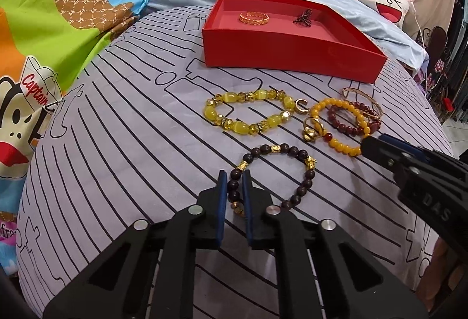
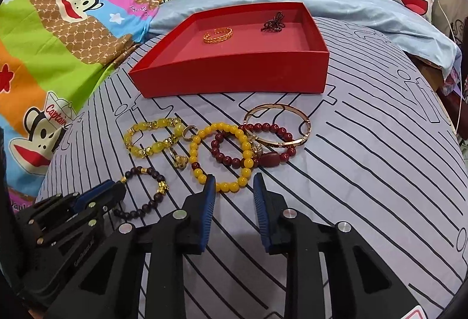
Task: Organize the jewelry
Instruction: 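Grasp the black-and-gold bead bracelet with the left gripper while the right grasps the yellow amber bracelet, then lift both bracelets into the red tray and open both grippers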
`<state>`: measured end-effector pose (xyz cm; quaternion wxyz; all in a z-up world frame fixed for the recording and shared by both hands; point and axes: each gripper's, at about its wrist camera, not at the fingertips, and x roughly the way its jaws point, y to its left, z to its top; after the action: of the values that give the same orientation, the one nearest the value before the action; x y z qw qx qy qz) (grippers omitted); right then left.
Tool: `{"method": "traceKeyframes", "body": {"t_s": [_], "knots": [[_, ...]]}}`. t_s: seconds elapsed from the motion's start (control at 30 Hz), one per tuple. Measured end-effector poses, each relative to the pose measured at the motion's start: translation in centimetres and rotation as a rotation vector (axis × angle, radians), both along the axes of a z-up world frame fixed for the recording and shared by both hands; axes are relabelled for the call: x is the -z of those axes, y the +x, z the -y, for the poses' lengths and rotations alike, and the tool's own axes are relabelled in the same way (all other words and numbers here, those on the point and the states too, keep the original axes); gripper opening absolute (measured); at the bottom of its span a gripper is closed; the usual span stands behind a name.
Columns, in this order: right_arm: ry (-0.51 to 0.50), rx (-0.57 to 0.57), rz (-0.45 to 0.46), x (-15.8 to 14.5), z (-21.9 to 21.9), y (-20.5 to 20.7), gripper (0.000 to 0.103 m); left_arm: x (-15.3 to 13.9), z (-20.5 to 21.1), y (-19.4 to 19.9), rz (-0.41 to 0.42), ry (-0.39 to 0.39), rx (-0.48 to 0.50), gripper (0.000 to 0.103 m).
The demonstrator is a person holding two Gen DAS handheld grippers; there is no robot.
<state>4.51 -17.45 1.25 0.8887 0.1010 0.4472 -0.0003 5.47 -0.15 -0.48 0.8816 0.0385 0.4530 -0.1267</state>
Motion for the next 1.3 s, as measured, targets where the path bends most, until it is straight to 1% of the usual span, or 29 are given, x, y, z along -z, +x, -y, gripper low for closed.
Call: {"method": "traceKeyframes", "body": {"t_s": [0.07, 0.13, 0.3, 0.33, 0.37, 0.5, 0.6, 0.7, 0.8, 0.87, 0.93, 0.97, 1.07, 1.1, 1.13, 1.17, 1.2, 1.3], "knots": [[0.008, 0.008, -0.004, 0.2, 0.1, 0.3, 0.022, 0.0, 0.0, 0.0, -0.001, -0.004, 0.0, 0.01], [0.014, 0.013, -0.014, 0.6, 0.1, 0.6, 0.018, 0.0, 0.0, -0.1, 0.0, -0.005, -0.001, 0.01], [0.022, 0.012, -0.006, 0.7, 0.1, 0.4, 0.015, 0.0, 0.0, -0.1, 0.002, -0.003, 0.001, 0.01], [0.022, 0.011, -0.001, 0.6, 0.2, 0.3, 0.003, 0.0, 0.0, -0.2, 0.001, -0.005, 0.002, 0.009], [0.024, 0.008, -0.003, 0.6, 0.3, 0.2, 0.001, 0.0, 0.0, -0.2, -0.001, -0.007, 0.002, 0.009], [0.031, 0.014, -0.007, 0.5, 0.7, -0.5, 0.001, -0.1, 0.0, -0.5, -0.007, -0.011, 0.007, 0.009], [0.054, 0.013, -0.005, 0.2, 1.0, -0.9, 0.001, 0.0, 0.1, -0.8, -0.007, -0.01, 0.005, 0.009], [0.062, 0.028, 0.001, -0.1, 1.1, -0.6, 0.008, 0.0, 0.1, -0.8, -0.006, -0.008, 0.001, 0.009], [0.065, 0.033, 0.005, -0.1, 0.7, 0.3, 0.009, 0.0, 0.0, -0.9, -0.006, -0.009, -0.003, 0.009], [0.059, 0.039, 0.001, 0.1, 0.4, 0.8, 0.013, 0.0, 0.1, -0.9, -0.005, -0.008, -0.004, 0.009], [0.049, 0.051, 0.001, 0.2, 0.2, 1.2, 0.023, 0.0, 0.1, -0.9, -0.005, -0.007, -0.004, 0.009], [0.04, 0.057, -0.003, 0.4, 0.1, 1.4, 0.023, 0.0, 0.1, -0.9, -0.004, -0.006, -0.004, 0.009], [0.035, 0.056, -0.006, 0.9, 0.2, 1.6, 0.023, 0.0, 0.1, -0.9, 0.001, -0.003, -0.002, 0.009], [0.022, 0.053, -0.006, 1.0, 0.1, 1.6, 0.02, 0.1, 0.1, -0.8, 0.001, -0.003, -0.002, 0.009], [0.009, 0.053, -0.008, 1.0, 0.2, 1.5, 0.014, 0.1, 0.1, -0.8, 0.001, -0.004, -0.002, 0.009], [0.008, 0.055, -0.01, 1.1, 0.3, 1.5, 0.01, 0.1, 0.1, -0.8, 0.0, -0.004, -0.002, 0.009], [0.02, 0.058, -0.012, 1.1, 0.6, 1.3, 0.008, 0.0, 0.1, -0.8, -0.001, -0.006, -0.003, 0.009], [0.03, 0.074, -0.011, 0.8, 1.2, 0.6, 0.007, 0.0, 0.0, -0.7, -0.014, -0.016, -0.008, 0.009]]}}
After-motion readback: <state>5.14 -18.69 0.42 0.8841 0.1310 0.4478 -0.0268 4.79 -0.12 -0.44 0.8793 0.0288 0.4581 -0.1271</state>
